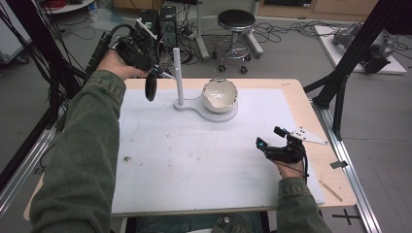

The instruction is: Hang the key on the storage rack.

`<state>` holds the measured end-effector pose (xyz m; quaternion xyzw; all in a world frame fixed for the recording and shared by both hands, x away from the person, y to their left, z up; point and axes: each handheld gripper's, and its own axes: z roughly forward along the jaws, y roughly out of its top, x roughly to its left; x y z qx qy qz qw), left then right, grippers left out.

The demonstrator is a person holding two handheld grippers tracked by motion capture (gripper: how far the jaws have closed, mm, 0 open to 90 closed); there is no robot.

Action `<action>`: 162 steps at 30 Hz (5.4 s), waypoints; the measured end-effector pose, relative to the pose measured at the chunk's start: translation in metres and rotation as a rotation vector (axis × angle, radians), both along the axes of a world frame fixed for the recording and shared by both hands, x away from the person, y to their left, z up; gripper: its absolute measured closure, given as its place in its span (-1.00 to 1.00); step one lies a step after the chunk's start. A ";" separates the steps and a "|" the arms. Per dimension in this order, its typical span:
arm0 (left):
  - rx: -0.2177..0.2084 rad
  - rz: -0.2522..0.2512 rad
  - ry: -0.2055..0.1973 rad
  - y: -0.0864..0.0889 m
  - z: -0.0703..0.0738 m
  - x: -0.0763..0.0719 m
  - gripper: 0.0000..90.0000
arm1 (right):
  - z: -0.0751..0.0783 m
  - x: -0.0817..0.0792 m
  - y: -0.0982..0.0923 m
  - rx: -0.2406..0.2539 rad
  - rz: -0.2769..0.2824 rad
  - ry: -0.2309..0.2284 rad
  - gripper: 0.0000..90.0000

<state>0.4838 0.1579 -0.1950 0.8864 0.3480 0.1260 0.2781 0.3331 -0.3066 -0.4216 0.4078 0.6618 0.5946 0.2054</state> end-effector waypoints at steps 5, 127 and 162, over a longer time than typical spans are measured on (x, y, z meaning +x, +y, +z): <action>-0.014 0.005 -0.018 -0.007 -0.006 0.004 0.83 | 0.000 0.000 0.001 -0.001 0.006 0.002 -0.99; -0.263 0.051 -0.179 0.073 -0.120 -0.089 -0.96 | -0.001 -0.002 0.002 -0.045 -0.009 0.010 -0.99; -0.406 0.159 -0.425 0.124 -0.182 -0.170 -0.96 | -0.002 -0.003 0.003 -0.063 -0.011 0.019 -0.99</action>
